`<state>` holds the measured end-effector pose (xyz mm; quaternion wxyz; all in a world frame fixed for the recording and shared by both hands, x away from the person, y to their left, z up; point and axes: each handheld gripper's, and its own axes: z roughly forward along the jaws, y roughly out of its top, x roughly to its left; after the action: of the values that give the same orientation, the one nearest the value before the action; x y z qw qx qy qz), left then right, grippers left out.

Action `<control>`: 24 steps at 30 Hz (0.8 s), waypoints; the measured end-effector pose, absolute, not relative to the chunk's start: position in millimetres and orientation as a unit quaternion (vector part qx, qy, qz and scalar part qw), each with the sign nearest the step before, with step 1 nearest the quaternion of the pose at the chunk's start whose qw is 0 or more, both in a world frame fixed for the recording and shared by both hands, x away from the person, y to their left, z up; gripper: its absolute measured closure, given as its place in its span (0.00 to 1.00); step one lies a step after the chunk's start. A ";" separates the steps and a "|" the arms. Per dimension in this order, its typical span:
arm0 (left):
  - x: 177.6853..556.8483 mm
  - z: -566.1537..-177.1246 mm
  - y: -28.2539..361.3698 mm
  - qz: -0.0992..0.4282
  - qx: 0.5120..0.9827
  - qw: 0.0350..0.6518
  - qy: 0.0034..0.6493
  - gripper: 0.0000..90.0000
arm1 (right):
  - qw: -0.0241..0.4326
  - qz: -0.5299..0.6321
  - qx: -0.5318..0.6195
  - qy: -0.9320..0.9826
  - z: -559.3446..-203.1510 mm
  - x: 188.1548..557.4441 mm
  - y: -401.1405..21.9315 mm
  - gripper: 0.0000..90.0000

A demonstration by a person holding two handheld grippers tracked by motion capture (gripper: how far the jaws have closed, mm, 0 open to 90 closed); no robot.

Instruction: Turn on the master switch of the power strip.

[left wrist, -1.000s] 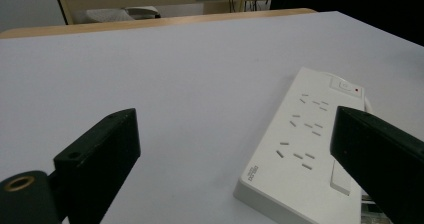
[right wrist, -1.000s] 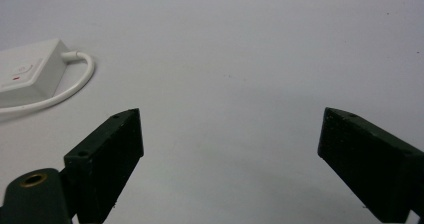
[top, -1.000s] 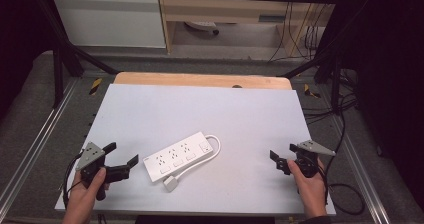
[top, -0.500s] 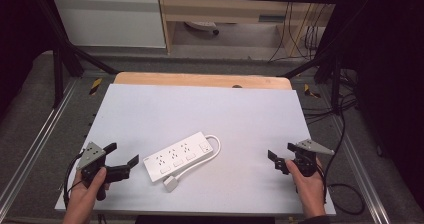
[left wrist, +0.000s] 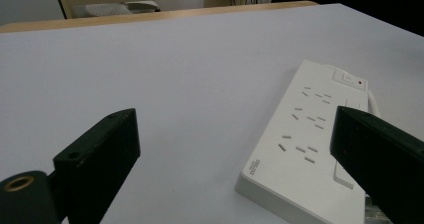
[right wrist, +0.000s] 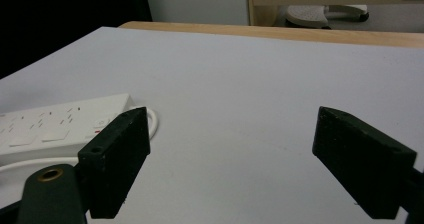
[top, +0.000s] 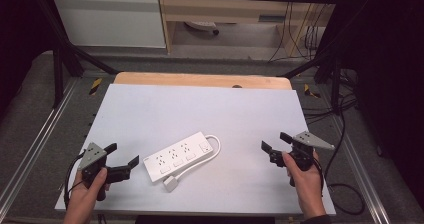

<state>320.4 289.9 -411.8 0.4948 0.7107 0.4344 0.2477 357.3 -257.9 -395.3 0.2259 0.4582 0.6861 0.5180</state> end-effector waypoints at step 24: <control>320.3 -411.8 290.3 0.246 0.711 0.495 0.435 0.06 | 0.238 0.524 0.418 0.703 -377.4 387.9 -227.1 0.18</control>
<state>320.3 290.3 -411.8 0.4949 0.7110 0.4346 0.2462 387.9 -227.1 -377.4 0.2383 0.4180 0.7031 0.5236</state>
